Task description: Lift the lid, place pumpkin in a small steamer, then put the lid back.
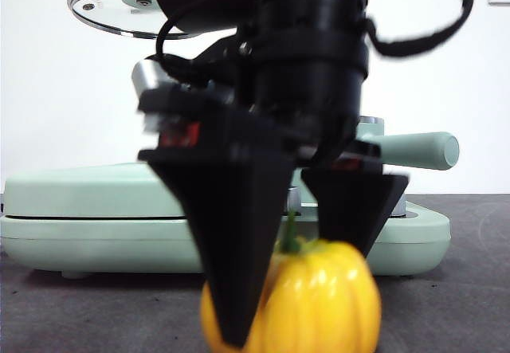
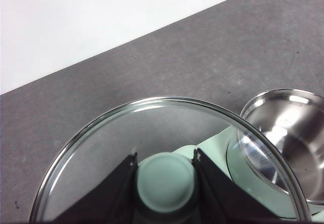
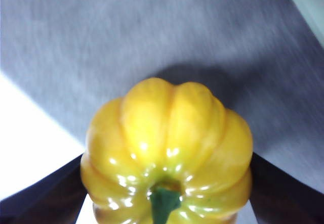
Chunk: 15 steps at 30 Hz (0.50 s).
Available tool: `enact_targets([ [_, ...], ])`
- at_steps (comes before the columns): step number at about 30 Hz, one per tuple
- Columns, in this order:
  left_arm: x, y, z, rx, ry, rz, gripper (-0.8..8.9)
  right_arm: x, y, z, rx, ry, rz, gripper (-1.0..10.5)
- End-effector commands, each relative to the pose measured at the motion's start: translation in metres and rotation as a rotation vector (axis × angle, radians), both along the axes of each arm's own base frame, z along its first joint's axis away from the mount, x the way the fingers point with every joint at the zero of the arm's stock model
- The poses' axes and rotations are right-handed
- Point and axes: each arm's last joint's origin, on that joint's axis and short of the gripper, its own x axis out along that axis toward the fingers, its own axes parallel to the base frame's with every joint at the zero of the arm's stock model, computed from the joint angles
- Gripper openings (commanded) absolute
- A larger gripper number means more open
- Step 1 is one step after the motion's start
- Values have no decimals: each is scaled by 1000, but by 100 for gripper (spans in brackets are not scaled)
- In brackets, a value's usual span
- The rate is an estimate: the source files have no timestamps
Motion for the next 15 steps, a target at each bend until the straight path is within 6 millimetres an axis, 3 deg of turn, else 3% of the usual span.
enact_targets([
  [1, 0, 1, 11, -25, -48, 2, 23, 9, 7, 15, 13, -9, 36, 323],
  [7, 0, 3, 11, -25, -48, 10, 23, 44, 0, 74, 65, -65, -33, 323],
  [15, 1, 4, 11, -25, -48, 13, 23, 104, -35, 144, 213, -212, -226, 324],
])
